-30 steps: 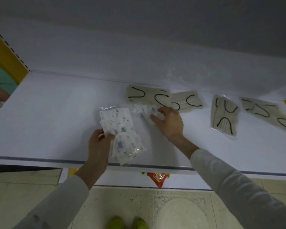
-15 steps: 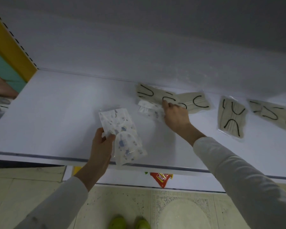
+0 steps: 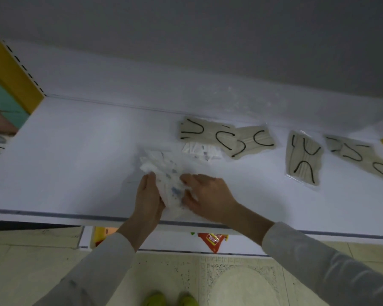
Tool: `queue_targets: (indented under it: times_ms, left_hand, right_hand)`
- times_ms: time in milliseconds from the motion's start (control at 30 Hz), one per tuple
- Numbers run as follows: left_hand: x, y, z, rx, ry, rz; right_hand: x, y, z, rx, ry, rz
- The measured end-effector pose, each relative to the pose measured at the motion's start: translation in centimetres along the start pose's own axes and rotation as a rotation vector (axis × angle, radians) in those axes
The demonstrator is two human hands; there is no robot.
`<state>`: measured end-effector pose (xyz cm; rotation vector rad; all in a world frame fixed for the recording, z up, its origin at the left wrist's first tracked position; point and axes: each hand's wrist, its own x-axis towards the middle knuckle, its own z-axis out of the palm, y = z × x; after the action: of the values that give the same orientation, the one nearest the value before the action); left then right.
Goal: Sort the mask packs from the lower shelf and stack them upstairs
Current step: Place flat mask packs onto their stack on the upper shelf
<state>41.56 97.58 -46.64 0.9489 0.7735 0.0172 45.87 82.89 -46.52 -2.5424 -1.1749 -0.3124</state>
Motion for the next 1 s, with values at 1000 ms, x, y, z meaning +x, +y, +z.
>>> queue_targets:
  times_ms: [1000]
  left_hand:
    - [2.1, 1.0, -4.7, 0.269, 0.012, 0.061]
  right_hand:
    - [6.1, 7.4, -1.4, -0.213, -0.017, 0.354]
